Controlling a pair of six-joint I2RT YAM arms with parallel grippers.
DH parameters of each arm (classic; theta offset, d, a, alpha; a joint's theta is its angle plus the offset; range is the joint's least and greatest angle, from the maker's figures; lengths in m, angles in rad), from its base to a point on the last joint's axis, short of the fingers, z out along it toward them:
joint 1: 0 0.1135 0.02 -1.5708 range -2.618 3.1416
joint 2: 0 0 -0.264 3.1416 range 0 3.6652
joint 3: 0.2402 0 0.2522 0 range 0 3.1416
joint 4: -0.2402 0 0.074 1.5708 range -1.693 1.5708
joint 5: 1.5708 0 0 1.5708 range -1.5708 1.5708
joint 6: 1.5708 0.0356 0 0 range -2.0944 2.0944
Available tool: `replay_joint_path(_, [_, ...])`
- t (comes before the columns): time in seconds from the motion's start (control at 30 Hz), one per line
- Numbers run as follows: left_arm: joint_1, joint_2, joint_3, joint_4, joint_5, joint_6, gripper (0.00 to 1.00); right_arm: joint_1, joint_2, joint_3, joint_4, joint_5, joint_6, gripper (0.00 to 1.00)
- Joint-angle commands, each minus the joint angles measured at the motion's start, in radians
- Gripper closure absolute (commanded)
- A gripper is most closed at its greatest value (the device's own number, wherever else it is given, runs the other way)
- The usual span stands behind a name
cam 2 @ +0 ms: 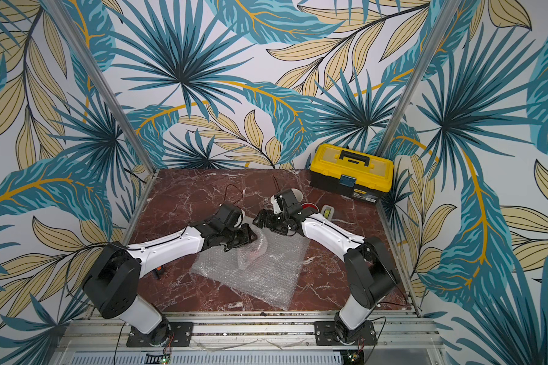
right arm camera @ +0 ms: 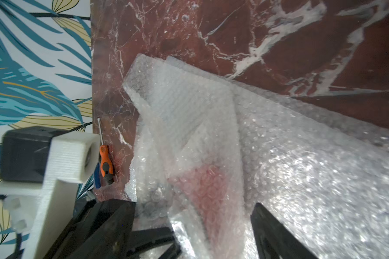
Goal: Wrap mugs in bubble wrap
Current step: Wrap the mug in bubble wrap.
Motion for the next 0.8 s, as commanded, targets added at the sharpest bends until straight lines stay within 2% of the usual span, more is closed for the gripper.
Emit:
replay_joint_path(0.0, [-0.006,0.003,0.042,0.022,0.024,0.023,0.72,0.001,0.047,0.037,-0.060,-0.098,-0.050,0.16])
replay_joint_path(0.33, [-0.008,0.004,0.044,0.022,0.022,0.026,0.72,0.000,0.137,0.090,-0.130,-0.142,-0.095,0.16])
replay_joint_path(0.77, [-0.009,-0.030,0.044,0.022,0.022,0.049,0.72,0.000,0.209,0.091,-0.218,-0.088,-0.128,0.29])
